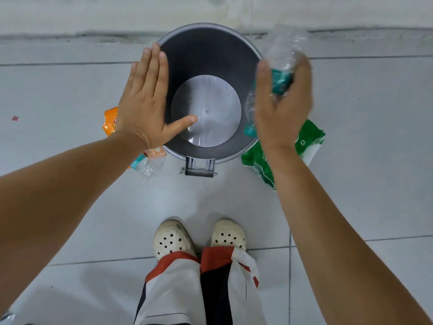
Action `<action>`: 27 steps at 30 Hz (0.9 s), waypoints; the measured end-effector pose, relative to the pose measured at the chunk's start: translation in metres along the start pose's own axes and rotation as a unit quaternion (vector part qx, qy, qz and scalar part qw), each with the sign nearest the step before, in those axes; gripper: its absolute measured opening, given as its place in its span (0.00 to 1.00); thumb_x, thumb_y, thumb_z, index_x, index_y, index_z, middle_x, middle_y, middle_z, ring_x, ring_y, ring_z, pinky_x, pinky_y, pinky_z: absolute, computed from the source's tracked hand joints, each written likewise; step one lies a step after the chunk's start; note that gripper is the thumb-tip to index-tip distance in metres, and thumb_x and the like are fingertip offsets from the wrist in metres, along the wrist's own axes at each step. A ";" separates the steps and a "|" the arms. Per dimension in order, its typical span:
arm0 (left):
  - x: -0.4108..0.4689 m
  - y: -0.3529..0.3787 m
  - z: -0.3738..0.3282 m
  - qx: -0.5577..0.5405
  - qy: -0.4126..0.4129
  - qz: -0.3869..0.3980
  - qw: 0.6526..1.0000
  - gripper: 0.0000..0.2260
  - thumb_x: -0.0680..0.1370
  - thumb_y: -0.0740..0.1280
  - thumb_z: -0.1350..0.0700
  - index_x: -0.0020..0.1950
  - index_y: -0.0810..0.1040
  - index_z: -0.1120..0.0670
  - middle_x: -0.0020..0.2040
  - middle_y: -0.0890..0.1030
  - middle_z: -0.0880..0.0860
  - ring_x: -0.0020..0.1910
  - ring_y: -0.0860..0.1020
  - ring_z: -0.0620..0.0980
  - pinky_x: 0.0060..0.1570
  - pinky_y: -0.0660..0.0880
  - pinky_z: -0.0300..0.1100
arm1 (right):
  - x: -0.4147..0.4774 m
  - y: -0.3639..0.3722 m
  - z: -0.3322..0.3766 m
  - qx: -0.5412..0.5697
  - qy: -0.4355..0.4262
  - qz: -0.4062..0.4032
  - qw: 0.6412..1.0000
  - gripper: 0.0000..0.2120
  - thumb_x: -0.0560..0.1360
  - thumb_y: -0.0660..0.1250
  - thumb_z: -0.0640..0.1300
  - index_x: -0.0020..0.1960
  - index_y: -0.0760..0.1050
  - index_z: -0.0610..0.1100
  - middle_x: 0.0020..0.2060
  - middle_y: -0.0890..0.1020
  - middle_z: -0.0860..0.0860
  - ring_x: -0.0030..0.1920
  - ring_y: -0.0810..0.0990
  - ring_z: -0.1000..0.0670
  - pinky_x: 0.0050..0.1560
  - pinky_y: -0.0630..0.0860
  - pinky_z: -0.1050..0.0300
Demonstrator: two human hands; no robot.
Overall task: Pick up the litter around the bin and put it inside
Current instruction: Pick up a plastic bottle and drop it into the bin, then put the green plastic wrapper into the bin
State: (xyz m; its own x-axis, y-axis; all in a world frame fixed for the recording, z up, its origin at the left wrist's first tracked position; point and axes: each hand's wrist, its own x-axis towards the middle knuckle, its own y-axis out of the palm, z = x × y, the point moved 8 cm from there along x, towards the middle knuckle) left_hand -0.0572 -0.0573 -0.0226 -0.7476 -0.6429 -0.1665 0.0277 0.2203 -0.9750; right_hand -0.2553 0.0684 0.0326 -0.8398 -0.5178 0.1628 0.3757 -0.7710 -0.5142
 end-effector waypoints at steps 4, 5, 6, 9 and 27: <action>0.000 0.001 0.001 0.005 0.001 -0.003 1.000 0.49 0.73 0.44 0.26 0.78 0.44 0.63 0.80 0.46 0.62 0.79 0.45 0.59 0.78 0.45 0.53 | -0.029 0.048 0.001 -0.079 -0.002 0.146 0.986 0.32 0.75 0.61 0.61 0.67 0.69 0.37 0.54 0.79 0.44 0.51 0.78 0.50 0.51 0.78 0.54; 0.000 0.001 0.001 0.006 0.001 -0.004 1.000 0.49 0.73 0.45 0.26 0.78 0.44 0.63 0.80 0.47 0.62 0.79 0.45 0.59 0.78 0.45 0.52 | -0.036 0.053 0.000 -0.103 -0.013 0.166 0.981 0.34 0.75 0.60 0.62 0.69 0.67 0.36 0.56 0.79 0.43 0.54 0.78 0.47 0.54 0.76 0.51; 0.000 0.001 0.001 0.006 0.000 -0.004 1.000 0.49 0.73 0.45 0.26 0.78 0.44 0.63 0.80 0.47 0.62 0.79 0.45 0.59 0.78 0.45 0.52 | -0.039 0.052 0.000 -0.115 -0.028 0.168 0.979 0.35 0.75 0.59 0.62 0.70 0.67 0.36 0.56 0.79 0.42 0.55 0.77 0.46 0.54 0.76 0.50; 0.000 0.001 0.001 -0.001 -0.002 -0.008 1.000 0.48 0.73 0.46 0.26 0.78 0.45 0.62 0.80 0.47 0.61 0.79 0.45 0.59 0.78 0.45 0.52 | -0.035 0.029 0.006 -0.082 -0.083 0.084 0.990 0.26 0.76 0.64 0.52 0.64 0.71 0.33 0.57 0.77 0.38 0.57 0.76 0.42 0.56 0.75 0.43; 0.000 0.000 0.001 -0.018 0.003 -0.017 1.000 0.49 0.73 0.46 0.26 0.78 0.45 0.63 0.80 0.48 0.62 0.79 0.46 0.59 0.78 0.48 0.54 | -0.133 0.030 -0.208 -0.415 0.203 0.451 0.764 0.48 0.74 0.71 0.52 0.78 0.40 0.43 0.78 0.49 0.42 0.76 0.52 0.40 0.73 0.60 0.41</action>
State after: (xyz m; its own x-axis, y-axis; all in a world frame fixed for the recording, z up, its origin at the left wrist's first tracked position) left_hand -0.0568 -0.0583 -0.0228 -0.7521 -0.6458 -0.1318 -0.0224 0.2249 -0.9741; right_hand -0.2143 0.1914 -0.1795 -0.5015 -0.4116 -0.7610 0.6375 0.4189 -0.6466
